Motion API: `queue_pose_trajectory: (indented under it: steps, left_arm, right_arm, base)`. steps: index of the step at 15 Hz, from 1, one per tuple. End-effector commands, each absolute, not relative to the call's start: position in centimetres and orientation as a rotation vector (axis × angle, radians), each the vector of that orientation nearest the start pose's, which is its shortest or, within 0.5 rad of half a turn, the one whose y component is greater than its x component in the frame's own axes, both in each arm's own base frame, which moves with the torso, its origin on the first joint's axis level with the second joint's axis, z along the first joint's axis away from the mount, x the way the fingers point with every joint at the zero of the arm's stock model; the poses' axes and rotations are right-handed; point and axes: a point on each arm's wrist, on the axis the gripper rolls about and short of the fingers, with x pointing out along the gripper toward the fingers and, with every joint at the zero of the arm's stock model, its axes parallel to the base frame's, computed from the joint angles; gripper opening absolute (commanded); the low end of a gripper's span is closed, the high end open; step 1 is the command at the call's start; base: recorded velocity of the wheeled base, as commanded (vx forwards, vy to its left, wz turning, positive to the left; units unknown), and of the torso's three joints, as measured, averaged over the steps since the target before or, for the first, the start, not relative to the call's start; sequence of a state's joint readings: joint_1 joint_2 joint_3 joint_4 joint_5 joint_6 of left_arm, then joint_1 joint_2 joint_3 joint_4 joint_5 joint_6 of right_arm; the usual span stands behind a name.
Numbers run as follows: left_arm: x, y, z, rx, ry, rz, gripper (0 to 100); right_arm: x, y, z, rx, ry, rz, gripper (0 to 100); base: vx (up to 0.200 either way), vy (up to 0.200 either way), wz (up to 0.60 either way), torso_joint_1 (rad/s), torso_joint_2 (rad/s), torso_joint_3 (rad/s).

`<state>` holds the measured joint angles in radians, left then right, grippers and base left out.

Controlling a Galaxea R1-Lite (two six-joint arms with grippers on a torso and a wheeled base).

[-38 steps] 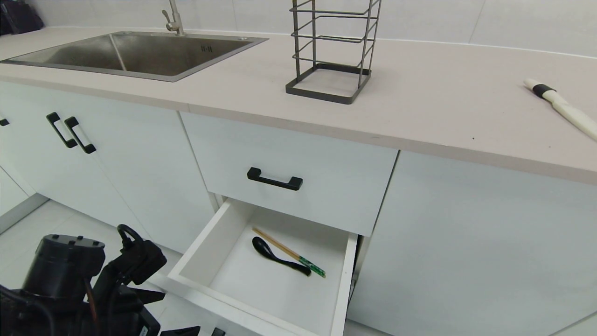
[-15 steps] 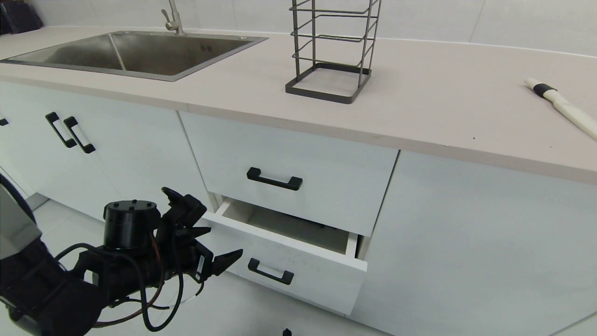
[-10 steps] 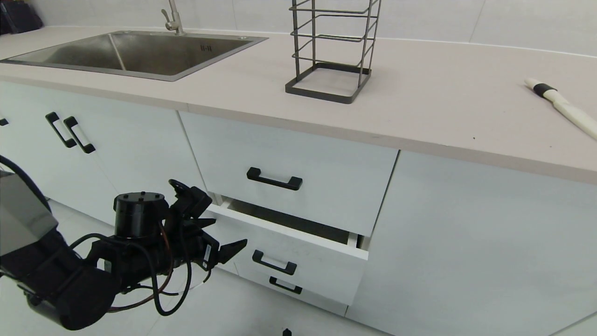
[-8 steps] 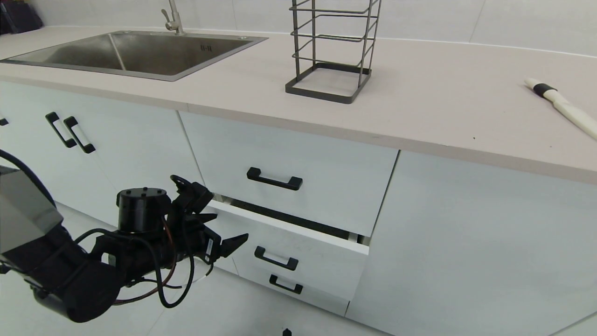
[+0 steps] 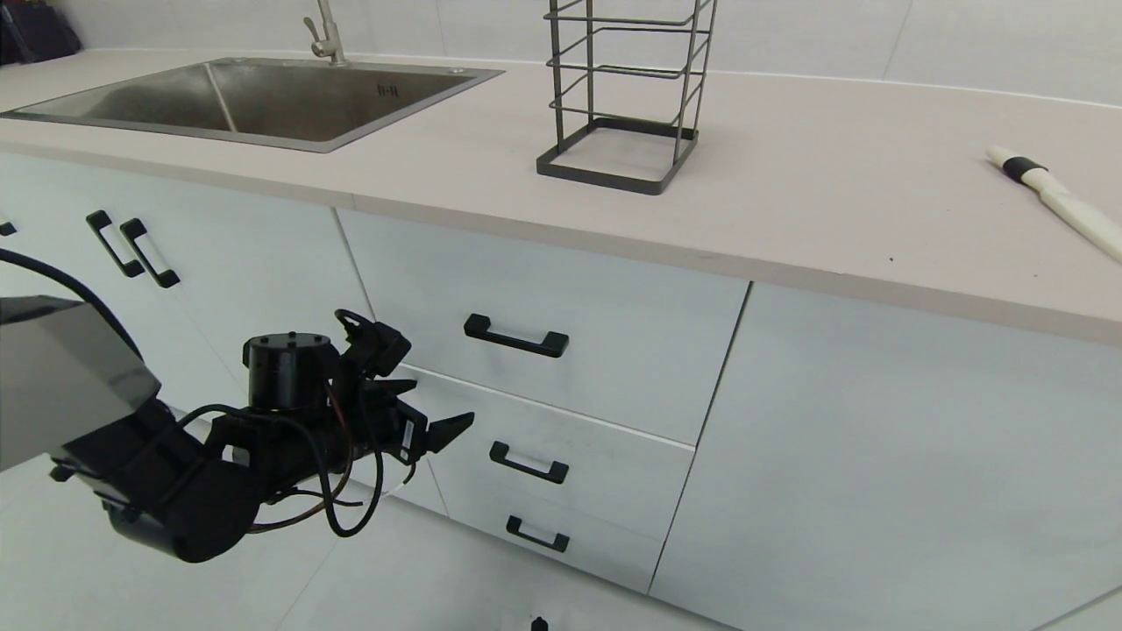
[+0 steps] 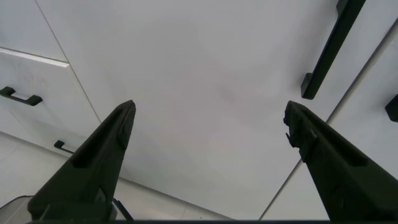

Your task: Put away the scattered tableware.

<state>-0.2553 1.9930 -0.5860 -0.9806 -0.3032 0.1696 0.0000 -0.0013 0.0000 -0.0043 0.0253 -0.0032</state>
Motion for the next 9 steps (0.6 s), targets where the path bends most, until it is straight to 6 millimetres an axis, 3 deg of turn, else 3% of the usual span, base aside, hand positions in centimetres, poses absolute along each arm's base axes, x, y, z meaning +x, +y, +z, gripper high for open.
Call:
queue_pose_trajectory:
  steps: [1, 2, 4, 9]
  left_arm:
    - [30.8, -8.3, 6.8, 0.151, 0.387, -0.572, 100]
    - [30.7, -8.2, 6.8, 0.150, 0.389, -0.572, 100]
    - [28.0, -7.6, 7.2, 0.151, 0.393, -0.575, 100]
    - [18.1, -5.1, 10.2, 0.146, 0.307, -0.601, 100]
  right_arm:
    - [-2.3, 0.1, 7.6, -0.003, -0.005, 0.025, 100]
    - [-2.3, 0.1, 7.6, -0.003, -0.005, 0.025, 100]
    - [-2.3, 0.1, 7.6, -0.003, -0.005, 0.025, 100]
    - [-2.3, 0.1, 7.6, -0.003, -0.005, 0.025, 100]
  base:
    - [0.000, 0.000, 0.00, 0.000, 0.00, 0.000]
    - [0.000, 0.000, 0.00, 0.000, 0.00, 0.000]
    - [0.000, 0.000, 0.00, 0.000, 0.00, 0.000]
    - [0.000, 0.000, 0.00, 0.000, 0.00, 0.000]
